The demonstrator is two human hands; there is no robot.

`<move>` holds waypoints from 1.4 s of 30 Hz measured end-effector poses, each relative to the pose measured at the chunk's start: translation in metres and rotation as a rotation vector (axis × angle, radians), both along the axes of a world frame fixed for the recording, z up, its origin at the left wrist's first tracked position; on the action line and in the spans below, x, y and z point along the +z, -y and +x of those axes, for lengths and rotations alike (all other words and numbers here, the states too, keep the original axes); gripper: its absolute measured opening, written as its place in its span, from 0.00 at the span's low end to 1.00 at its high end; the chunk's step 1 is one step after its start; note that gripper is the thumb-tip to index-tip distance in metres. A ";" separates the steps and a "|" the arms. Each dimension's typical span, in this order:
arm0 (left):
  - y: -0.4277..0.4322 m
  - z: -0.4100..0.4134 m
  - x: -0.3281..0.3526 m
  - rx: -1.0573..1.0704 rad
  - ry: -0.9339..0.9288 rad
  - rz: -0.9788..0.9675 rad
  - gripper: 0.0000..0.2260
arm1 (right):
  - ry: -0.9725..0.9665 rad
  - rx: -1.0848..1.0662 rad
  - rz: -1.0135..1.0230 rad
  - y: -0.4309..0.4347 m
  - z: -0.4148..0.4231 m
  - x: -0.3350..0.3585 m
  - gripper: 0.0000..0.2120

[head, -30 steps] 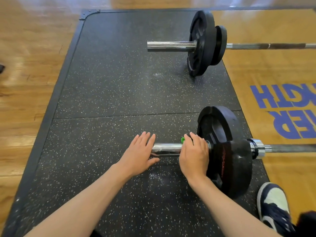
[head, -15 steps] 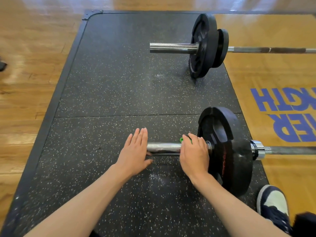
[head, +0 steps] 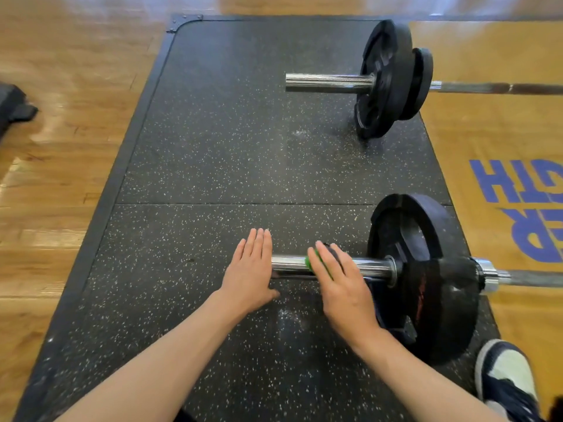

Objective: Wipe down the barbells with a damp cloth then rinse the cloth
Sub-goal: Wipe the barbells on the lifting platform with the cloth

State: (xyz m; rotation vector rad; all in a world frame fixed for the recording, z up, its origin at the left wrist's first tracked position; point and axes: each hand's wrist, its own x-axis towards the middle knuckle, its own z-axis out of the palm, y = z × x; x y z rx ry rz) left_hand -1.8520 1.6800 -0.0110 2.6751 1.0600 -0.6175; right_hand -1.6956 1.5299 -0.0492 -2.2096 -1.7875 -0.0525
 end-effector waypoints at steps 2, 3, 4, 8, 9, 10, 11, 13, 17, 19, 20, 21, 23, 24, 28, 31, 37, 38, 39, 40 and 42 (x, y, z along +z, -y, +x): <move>-0.001 0.000 0.000 0.000 -0.014 0.014 0.56 | -0.043 -0.199 -0.043 0.009 0.017 0.004 0.25; -0.001 0.000 0.000 0.006 -0.016 0.020 0.56 | -0.056 -0.285 -0.069 0.007 0.019 0.004 0.23; -0.002 0.000 0.001 0.010 -0.015 0.024 0.56 | -0.066 -0.351 -0.080 0.000 0.015 0.006 0.21; -0.001 -0.002 0.003 0.031 -0.018 0.014 0.54 | -0.106 -0.322 -0.079 -0.053 -0.033 0.012 0.19; -0.002 -0.004 0.004 0.045 -0.009 0.018 0.52 | -0.119 -0.268 -0.068 -0.063 -0.049 0.012 0.21; -0.002 -0.005 0.004 0.061 0.012 0.023 0.47 | -0.123 -0.209 -0.058 -0.071 -0.063 0.012 0.23; -0.004 -0.007 0.004 0.072 0.033 0.024 0.42 | -0.112 -0.152 -0.045 -0.073 -0.073 0.011 0.25; -0.006 -0.008 0.005 0.071 0.080 0.020 0.38 | -0.057 -0.040 -0.041 -0.064 -0.078 0.005 0.30; -0.003 -0.003 0.006 0.032 0.123 -0.028 0.51 | 0.121 0.100 -0.059 -0.018 -0.037 -0.006 0.36; 0.000 0.004 0.004 -0.011 0.124 -0.033 0.54 | 0.110 0.002 -0.073 0.004 -0.010 -0.011 0.40; 0.001 0.006 0.004 -0.025 0.117 -0.028 0.55 | 0.069 -0.075 -0.076 0.014 0.001 -0.011 0.38; 0.001 0.009 0.003 -0.030 0.106 -0.029 0.55 | 0.027 -0.157 -0.083 0.021 0.009 -0.011 0.34; 0.000 0.010 0.002 -0.026 0.087 -0.028 0.54 | -0.036 -0.308 -0.112 0.027 0.013 -0.005 0.27; 0.000 0.010 0.001 -0.022 0.079 -0.023 0.54 | -0.062 -0.366 -0.118 0.024 0.010 -0.002 0.27; 0.000 0.009 0.002 0.012 0.073 -0.019 0.55 | -0.103 -0.403 -0.153 -0.009 -0.025 0.004 0.31; -0.003 0.003 0.004 0.059 0.098 -0.020 0.50 | -0.056 -0.209 -0.166 -0.035 -0.063 0.001 0.31; -0.007 -0.008 -0.002 0.100 0.092 -0.040 0.42 | 0.056 0.021 -0.130 -0.046 -0.071 -0.007 0.28; -0.006 -0.006 -0.001 0.090 0.081 -0.054 0.45 | 0.064 0.048 -0.125 -0.042 -0.063 -0.007 0.28; -0.004 -0.003 0.000 0.074 0.078 -0.068 0.48 | 0.064 0.050 -0.135 -0.036 -0.053 -0.005 0.27; -0.003 0.000 0.001 0.058 0.081 -0.076 0.51 | 0.055 0.018 -0.152 -0.030 -0.043 -0.002 0.27; -0.001 0.007 0.002 0.031 0.073 -0.084 0.54 | 0.023 -0.098 -0.178 -0.017 -0.022 0.005 0.27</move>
